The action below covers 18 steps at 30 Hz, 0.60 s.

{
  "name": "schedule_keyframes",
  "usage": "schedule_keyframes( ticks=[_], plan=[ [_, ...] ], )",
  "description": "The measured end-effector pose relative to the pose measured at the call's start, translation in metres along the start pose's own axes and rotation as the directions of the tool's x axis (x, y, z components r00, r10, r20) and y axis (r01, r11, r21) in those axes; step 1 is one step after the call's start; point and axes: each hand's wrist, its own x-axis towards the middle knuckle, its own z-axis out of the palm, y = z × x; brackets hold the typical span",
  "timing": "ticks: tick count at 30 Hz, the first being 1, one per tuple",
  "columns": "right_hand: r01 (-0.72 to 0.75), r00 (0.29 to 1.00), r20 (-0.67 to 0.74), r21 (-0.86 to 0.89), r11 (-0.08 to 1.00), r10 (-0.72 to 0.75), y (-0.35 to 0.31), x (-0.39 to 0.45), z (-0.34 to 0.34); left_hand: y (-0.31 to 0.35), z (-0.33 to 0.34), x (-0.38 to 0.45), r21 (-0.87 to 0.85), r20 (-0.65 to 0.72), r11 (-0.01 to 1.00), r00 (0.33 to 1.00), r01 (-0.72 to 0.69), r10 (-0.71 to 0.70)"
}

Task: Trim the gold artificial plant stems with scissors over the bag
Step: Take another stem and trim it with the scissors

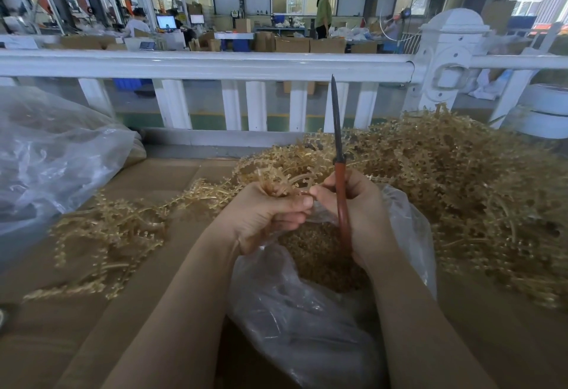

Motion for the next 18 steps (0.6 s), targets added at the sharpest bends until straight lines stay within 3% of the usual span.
schedule_keyframes(
  ticks=[5,8,13,18],
  plan=[
    [0.017,0.998,-0.06,-0.092,0.996,-0.023,0.002,-0.001,0.004,-0.001,0.0,0.002,-0.172,-0.097,0.983,0.994,-0.062,0.046],
    [0.036,0.995,-0.085,-0.233,0.972,-0.057,0.001,-0.003,0.004,-0.002,-0.003,0.004,-0.304,-0.158,0.945,0.985,-0.12,0.074],
    [0.058,0.996,-0.018,-0.562,0.825,-0.083,-0.001,-0.008,0.002,-0.002,-0.006,0.005,-0.445,-0.182,0.878,0.978,-0.174,0.102],
    [0.116,0.992,0.051,-0.719,0.685,-0.115,0.004,-0.008,0.003,0.0,-0.01,0.005,-0.541,-0.232,0.797,0.959,-0.269,0.166]
  ],
)
